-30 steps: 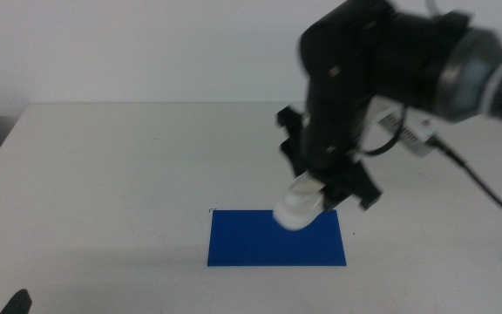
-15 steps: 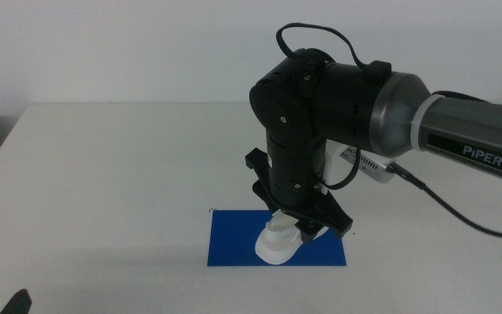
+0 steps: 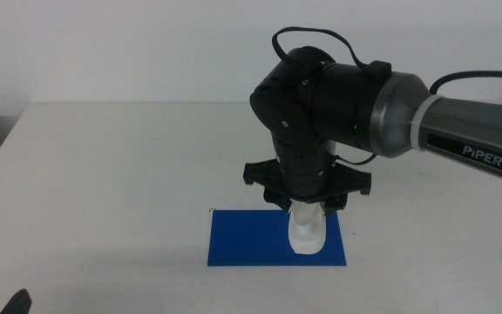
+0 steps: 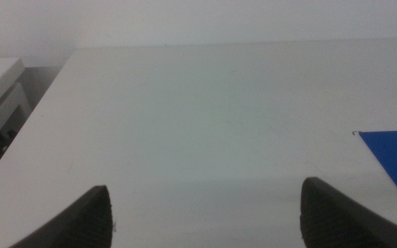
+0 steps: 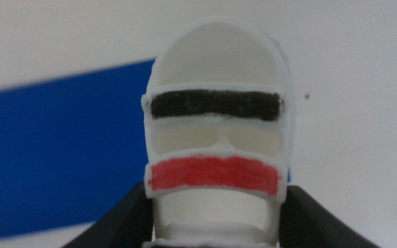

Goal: Use one arm to grab the shoe from the table and place it on the mat.

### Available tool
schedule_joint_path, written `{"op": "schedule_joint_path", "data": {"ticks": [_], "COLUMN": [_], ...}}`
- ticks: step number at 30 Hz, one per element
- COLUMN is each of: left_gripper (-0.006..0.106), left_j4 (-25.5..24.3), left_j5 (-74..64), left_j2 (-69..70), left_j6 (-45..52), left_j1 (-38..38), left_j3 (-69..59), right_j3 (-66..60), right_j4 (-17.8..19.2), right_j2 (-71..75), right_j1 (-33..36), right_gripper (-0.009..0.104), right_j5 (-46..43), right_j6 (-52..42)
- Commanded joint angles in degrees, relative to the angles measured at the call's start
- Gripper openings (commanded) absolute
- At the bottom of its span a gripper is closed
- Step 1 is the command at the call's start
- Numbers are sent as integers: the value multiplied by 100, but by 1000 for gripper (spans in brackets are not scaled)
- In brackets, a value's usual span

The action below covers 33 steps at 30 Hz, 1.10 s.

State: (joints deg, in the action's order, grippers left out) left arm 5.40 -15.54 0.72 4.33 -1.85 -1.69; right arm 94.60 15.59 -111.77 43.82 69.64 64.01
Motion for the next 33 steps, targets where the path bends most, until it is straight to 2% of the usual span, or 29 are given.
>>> {"op": "schedule_joint_path", "data": {"ticks": [1,12,20,25,30,33], "left_gripper": [94,94,94,94,94,94], "left_j4": [44,44,44,44,44,44], "left_j5": [460,460,460,460,460,460], "left_j2": [79,79,79,79,79,79], "left_j6": [-21,-21,-21,-21,-21,-21], "left_j1": [-23,-23,-23,-23,-23,-23], "left_j3": [-40,-40,-40,-40,-40,-40], "right_j3": [132,132,132,132,132,132], "right_j4": [258,513,528,230,-754,-901], "right_j2": [317,317,317,310,310,310], "right_j1": [1,1,1,-11,-139,-239], "right_gripper": [-3,-3,-3,-3,-3,-3], "right_j5": [294,208,-154,-412,-607,-658], "right_j6": [-919,-3644,-5565,-7223,-9095,-10034]}}
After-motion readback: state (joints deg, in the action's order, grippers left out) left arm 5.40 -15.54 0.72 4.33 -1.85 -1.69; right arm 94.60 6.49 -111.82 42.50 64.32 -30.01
